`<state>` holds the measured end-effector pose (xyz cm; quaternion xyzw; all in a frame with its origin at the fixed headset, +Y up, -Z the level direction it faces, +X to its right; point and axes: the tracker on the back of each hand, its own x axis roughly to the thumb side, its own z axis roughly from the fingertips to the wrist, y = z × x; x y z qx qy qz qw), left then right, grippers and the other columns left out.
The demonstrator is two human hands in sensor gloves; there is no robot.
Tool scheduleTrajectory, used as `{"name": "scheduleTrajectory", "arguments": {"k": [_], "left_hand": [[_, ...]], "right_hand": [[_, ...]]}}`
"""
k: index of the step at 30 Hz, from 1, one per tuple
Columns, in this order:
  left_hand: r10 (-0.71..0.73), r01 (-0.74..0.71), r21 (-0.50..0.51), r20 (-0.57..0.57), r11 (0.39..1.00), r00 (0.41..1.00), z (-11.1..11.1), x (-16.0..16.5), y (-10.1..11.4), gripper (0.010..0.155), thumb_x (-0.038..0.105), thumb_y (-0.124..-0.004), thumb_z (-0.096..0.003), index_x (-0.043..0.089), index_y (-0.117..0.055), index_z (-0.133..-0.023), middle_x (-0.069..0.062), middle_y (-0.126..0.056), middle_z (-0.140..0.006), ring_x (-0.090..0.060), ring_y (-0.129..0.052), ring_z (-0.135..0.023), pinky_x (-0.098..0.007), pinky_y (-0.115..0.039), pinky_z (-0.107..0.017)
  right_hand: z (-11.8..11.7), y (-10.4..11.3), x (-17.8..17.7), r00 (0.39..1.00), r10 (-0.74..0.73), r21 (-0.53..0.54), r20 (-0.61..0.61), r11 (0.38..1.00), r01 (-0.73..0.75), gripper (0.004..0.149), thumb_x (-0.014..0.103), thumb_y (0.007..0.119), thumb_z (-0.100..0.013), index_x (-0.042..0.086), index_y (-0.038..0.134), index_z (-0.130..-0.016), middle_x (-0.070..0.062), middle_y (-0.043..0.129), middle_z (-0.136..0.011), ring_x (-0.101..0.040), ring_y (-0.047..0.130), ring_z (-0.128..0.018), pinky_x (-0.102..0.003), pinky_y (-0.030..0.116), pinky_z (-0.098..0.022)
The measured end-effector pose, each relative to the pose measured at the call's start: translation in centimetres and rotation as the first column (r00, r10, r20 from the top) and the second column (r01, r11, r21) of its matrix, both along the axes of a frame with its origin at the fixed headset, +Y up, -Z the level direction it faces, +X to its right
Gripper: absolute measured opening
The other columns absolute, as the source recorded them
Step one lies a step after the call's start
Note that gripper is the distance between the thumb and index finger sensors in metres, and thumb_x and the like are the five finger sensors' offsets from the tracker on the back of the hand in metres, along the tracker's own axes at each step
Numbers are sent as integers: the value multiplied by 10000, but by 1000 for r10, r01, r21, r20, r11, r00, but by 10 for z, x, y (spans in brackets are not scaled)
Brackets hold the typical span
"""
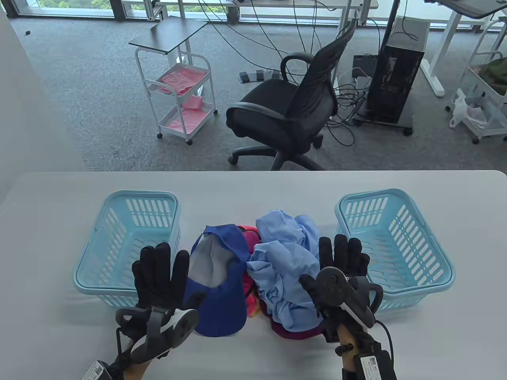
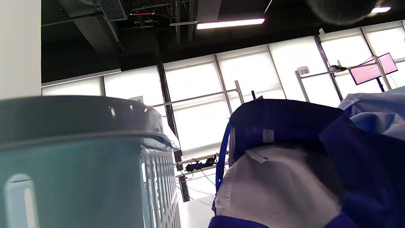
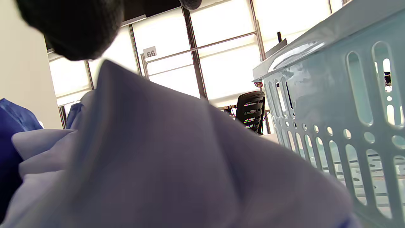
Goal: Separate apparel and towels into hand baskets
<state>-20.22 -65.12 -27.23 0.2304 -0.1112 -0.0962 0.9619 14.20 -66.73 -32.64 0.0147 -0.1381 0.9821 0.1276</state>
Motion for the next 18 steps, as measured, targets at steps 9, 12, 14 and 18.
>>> {"name": "scheduleTrajectory", "arguments": {"k": [9,12,14,18], "left_hand": [[7,-7,11,-1,1000,1000,0,-1,-1,995,678,-600,-450,136,-80,-1104,-333,-139,-1148,-656,-308,-1039,-731,-431,-735],[9,-9,14,2,1000,1000,0,-1,-1,994,678,-600,-449,136,-85,-1104,-332,-144,-1149,-656,-312,-1038,-729,-434,-735],[11,-11,18,3,1000,1000,0,-1,-1,993,677,-601,-449,136,-87,-1105,-332,-147,-1150,-655,-314,-1039,-728,-435,-735],[13,-13,22,1,1000,1000,0,-1,-1,993,677,-601,-450,136,-88,-1105,-330,-151,-1151,-655,-316,-1040,-728,-436,-736]], "right_hand": [[0,0,-1,1000,-3,-9,-8,1000,3,950,551,803,-339,151,324,-1056,-239,202,-1086,-538,175,-972,-705,270,-700],[0,0,1,1000,-11,-4,-4,1000,11,951,551,802,-339,149,325,-1056,-242,205,-1085,-543,182,-970,-707,273,-699],[0,0,2,1000,-15,1,-1,1000,15,950,551,802,-340,148,326,-1056,-244,207,-1085,-546,185,-970,-707,274,-699],[0,0,2,1000,-18,3,-1,1000,18,950,551,802,-339,148,328,-1057,-244,208,-1086,-546,189,-971,-708,275,-699]]}}
